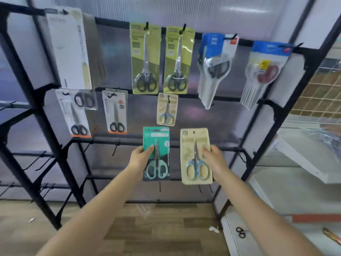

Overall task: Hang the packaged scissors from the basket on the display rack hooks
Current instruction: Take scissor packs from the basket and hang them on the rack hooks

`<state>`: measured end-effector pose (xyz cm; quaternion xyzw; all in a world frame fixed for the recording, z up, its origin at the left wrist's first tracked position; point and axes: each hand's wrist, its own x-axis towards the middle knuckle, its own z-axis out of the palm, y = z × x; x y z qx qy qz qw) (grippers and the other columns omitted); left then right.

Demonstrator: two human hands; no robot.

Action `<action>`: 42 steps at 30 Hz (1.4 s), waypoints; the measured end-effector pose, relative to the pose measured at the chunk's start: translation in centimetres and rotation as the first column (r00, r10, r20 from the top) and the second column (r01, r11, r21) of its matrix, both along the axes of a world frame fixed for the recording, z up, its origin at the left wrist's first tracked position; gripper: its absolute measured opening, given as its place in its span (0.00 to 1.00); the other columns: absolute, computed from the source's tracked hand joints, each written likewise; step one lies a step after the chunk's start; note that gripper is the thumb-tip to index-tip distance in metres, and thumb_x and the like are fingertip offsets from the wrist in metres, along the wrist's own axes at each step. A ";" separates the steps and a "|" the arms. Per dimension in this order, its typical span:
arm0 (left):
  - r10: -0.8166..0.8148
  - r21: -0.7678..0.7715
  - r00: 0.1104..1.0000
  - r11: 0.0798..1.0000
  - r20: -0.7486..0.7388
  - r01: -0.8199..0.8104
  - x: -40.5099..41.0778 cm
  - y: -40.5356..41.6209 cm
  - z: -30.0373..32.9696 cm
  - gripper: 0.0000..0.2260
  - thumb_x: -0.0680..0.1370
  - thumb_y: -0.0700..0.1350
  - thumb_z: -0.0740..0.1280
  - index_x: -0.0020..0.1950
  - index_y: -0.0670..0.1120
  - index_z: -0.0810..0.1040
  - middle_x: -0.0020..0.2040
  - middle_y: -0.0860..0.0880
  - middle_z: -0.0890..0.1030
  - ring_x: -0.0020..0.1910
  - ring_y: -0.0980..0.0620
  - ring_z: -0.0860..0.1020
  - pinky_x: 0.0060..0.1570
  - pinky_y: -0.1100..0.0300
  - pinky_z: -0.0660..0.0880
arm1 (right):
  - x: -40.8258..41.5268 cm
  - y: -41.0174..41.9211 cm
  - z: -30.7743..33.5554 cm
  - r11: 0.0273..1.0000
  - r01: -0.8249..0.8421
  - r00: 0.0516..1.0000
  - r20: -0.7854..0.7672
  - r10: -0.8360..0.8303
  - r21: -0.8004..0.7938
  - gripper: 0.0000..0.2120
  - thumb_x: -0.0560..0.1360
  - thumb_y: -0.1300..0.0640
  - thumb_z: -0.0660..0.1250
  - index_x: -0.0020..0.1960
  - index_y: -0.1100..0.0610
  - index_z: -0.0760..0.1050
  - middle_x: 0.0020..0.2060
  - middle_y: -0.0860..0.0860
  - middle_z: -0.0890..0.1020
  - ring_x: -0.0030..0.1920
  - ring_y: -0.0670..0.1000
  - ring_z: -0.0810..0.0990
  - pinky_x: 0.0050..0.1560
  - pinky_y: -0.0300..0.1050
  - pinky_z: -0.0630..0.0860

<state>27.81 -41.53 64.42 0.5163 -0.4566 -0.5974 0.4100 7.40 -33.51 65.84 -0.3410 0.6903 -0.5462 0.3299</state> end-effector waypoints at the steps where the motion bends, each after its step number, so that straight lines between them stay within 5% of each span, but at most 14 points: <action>1: 0.001 -0.014 1.000 1.000 -0.002 -0.001 0.1 -1.0 0.6 0.08 0.79 0.45 0.65 0.54 0.42 0.75 0.50 0.42 0.82 0.45 0.43 0.81 0.50 0.47 0.78 | 0.4 -1.3 0.9 0.999 -0.012 1.000 -0.023 0.011 -0.032 0.06 0.79 0.57 0.60 0.54 0.57 0.73 0.45 0.50 0.79 0.46 0.50 0.78 0.46 0.44 0.74; 8: 0.031 -0.051 0.999 0.998 -0.021 -0.032 1.5 -6.0 1.6 0.08 0.78 0.46 0.65 0.54 0.42 0.76 0.54 0.42 0.81 0.54 0.42 0.80 0.58 0.45 0.75 | 2.2 -7.5 2.7 0.992 0.016 0.999 -0.042 -0.021 -0.126 0.05 0.79 0.56 0.60 0.50 0.55 0.72 0.48 0.52 0.80 0.48 0.51 0.78 0.52 0.49 0.75; 15: 0.075 0.036 0.997 0.997 -0.024 -0.074 2.2 -7.3 -1.3 0.06 0.79 0.46 0.65 0.51 0.45 0.76 0.52 0.44 0.82 0.48 0.45 0.81 0.55 0.47 0.77 | 1.8 -9.5 -1.1 0.999 0.018 1.000 -0.018 -0.019 -0.044 0.07 0.80 0.55 0.60 0.52 0.58 0.72 0.41 0.48 0.78 0.42 0.48 0.76 0.40 0.41 0.72; 26: 0.193 0.051 0.977 0.981 -0.090 -0.189 2.4 -9.6 -2.2 0.05 0.79 0.45 0.65 0.50 0.45 0.76 0.42 0.47 0.82 0.38 0.48 0.81 0.39 0.54 0.78 | 1.4 -15.9 1.9 0.994 -0.047 0.995 -0.088 0.038 -0.095 0.07 0.79 0.54 0.60 0.46 0.56 0.72 0.43 0.52 0.78 0.44 0.50 0.76 0.45 0.47 0.73; 34: 0.210 0.072 0.975 0.976 -0.076 -0.205 2.6 -10.1 -2.7 0.09 0.79 0.47 0.65 0.55 0.43 0.76 0.46 0.45 0.83 0.42 0.46 0.82 0.45 0.50 0.79 | 1.1 -17.6 1.5 0.986 -0.070 0.993 -0.104 0.055 -0.149 0.06 0.79 0.54 0.60 0.47 0.56 0.72 0.43 0.51 0.78 0.44 0.50 0.76 0.46 0.47 0.74; 42: 0.251 0.070 0.965 0.967 -0.077 -0.246 2.4 -10.1 -2.7 0.04 0.79 0.46 0.64 0.47 0.46 0.77 0.43 0.46 0.82 0.39 0.47 0.81 0.41 0.53 0.78 | 0.7 -18.2 1.3 0.979 -0.057 0.988 -0.153 0.027 -0.197 0.07 0.79 0.54 0.59 0.50 0.57 0.71 0.45 0.51 0.78 0.44 0.48 0.76 0.39 0.40 0.72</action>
